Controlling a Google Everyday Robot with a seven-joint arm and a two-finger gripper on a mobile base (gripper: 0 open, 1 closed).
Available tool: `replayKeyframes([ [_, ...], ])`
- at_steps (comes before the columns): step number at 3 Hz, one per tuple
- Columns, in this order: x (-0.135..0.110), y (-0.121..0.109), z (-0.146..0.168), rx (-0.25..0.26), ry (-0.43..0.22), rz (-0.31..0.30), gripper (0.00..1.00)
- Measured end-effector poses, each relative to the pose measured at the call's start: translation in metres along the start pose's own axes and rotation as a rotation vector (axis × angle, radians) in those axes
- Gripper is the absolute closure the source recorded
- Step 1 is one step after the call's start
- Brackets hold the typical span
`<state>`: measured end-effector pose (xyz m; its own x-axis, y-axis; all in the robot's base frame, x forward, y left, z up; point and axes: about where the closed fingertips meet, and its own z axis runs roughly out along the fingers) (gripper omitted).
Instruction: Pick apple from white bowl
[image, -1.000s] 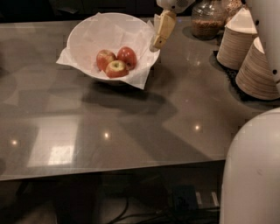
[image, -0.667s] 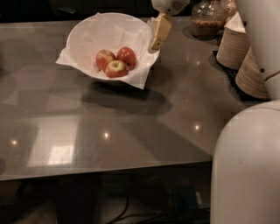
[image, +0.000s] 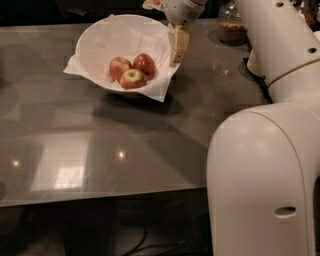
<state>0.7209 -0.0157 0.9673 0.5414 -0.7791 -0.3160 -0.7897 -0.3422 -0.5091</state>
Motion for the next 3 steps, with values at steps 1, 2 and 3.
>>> replayKeyframes([
  [1, 0.0052, 0.0008, 0.0132, -0.028, 0.009, -0.022, 0.19],
  [2, 0.0073, -0.0003, 0.0190, -0.034, 0.008, -0.022, 0.42],
  [3, 0.0075, -0.0022, 0.0195, -0.016, -0.010, -0.001, 0.58],
])
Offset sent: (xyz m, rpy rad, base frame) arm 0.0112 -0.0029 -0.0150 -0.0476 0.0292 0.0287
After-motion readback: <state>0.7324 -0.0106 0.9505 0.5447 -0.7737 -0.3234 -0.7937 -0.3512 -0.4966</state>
